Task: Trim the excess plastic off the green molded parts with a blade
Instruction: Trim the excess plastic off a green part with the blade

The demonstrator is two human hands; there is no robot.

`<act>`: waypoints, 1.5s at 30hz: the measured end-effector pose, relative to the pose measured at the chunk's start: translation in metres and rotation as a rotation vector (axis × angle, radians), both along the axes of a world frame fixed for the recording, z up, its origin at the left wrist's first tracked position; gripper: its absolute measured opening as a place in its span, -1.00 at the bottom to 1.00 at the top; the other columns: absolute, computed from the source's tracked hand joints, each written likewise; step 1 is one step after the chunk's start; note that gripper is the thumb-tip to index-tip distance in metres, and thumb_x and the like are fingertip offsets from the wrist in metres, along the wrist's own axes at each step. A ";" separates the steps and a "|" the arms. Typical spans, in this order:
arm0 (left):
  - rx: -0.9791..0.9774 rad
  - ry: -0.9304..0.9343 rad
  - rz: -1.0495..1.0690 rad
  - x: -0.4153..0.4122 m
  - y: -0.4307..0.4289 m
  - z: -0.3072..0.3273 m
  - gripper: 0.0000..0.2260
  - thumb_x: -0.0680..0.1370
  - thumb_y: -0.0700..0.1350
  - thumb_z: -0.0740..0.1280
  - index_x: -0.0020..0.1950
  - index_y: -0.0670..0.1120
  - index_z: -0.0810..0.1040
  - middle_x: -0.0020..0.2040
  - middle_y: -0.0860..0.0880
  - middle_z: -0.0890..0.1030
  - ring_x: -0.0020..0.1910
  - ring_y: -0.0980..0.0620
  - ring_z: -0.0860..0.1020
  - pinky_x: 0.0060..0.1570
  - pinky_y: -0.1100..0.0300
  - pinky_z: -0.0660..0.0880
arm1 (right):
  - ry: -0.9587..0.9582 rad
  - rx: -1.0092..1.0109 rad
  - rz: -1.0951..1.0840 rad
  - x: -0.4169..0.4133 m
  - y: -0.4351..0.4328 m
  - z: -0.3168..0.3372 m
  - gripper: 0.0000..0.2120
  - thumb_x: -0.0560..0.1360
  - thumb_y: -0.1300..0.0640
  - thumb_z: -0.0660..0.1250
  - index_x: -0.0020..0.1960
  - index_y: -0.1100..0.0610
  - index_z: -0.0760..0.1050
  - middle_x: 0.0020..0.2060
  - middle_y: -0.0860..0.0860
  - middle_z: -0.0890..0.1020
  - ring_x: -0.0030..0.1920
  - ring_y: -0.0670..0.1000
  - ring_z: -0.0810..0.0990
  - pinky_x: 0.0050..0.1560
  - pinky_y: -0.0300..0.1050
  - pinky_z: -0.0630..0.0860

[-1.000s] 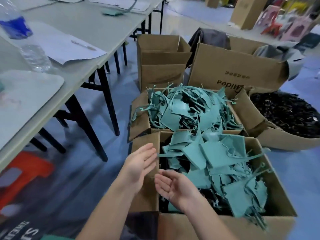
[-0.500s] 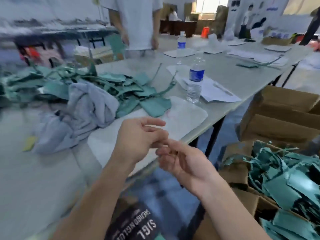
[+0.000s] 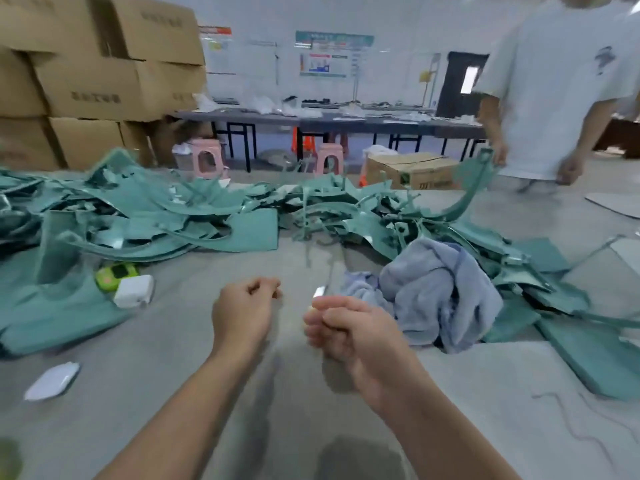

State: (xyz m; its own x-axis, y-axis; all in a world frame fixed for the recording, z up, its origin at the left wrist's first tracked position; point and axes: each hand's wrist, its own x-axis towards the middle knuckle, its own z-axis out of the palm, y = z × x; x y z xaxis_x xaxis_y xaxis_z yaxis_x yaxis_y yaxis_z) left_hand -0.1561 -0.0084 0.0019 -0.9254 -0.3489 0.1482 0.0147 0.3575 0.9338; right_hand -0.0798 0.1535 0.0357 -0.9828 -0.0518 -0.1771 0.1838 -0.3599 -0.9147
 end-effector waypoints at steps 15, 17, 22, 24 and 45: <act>-0.655 -0.105 -0.162 -0.111 -0.053 -0.055 -0.36 0.56 0.11 0.26 0.61 -0.02 0.20 0.52 -0.05 0.37 0.47 -0.08 0.30 0.52 0.01 0.17 | 0.343 1.319 -0.123 -0.230 -0.045 -0.004 -0.25 0.43 0.13 0.39 0.58 0.00 0.23 0.41 0.04 0.48 0.30 0.13 0.54 0.27 0.04 0.50; -0.657 -0.100 -0.170 -0.111 -0.054 -0.053 -0.40 0.59 0.11 0.25 0.60 0.00 0.23 0.56 -0.01 0.32 0.53 -0.03 0.23 0.55 0.05 0.07 | 0.311 1.444 -0.097 -0.249 -0.053 -0.006 -0.21 0.48 0.13 0.36 0.63 0.03 0.10 0.42 0.05 0.48 0.34 0.18 0.50 0.31 0.11 0.47; -0.646 -0.119 -0.171 -0.114 -0.056 -0.052 -0.42 0.60 0.14 0.23 0.60 0.01 0.24 0.61 0.03 0.23 0.59 0.04 0.13 0.59 0.08 -0.04 | 0.614 1.548 -0.181 -0.270 -0.060 -0.019 -0.26 0.48 0.21 0.34 0.61 0.08 0.16 -0.19 0.02 0.61 -0.14 0.09 0.54 -0.27 -0.08 0.41; -0.664 -0.123 -0.167 -0.114 -0.056 -0.052 -0.43 0.61 0.14 0.22 0.60 0.02 0.25 0.62 0.02 0.22 0.59 0.03 0.12 0.57 0.09 -0.06 | 0.585 1.616 -0.258 -0.280 -0.056 -0.018 -0.22 0.53 0.06 0.39 0.62 0.09 0.07 0.14 0.13 0.61 0.15 0.22 0.54 -0.04 0.05 0.50; 0.057 0.166 -0.239 -0.080 -0.048 -0.026 -0.48 0.48 0.15 0.33 0.44 0.13 0.50 0.29 0.17 0.62 0.31 0.28 0.51 0.36 0.18 0.45 | 0.471 0.602 -0.412 -0.128 -0.026 -0.003 -0.74 0.62 0.07 0.21 -0.14 0.03 0.63 -0.38 -0.01 0.69 -0.40 -0.04 0.58 -0.29 -0.11 0.50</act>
State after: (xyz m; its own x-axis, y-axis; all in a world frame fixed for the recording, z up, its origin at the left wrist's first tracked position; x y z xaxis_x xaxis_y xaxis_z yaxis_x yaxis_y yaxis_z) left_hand -0.2364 -0.0562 -0.0244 -0.9471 -0.1364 0.2904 0.2459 0.2728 0.9301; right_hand -0.2075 0.1275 0.0327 -0.8808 0.2960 0.3696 -0.3000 0.2553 -0.9192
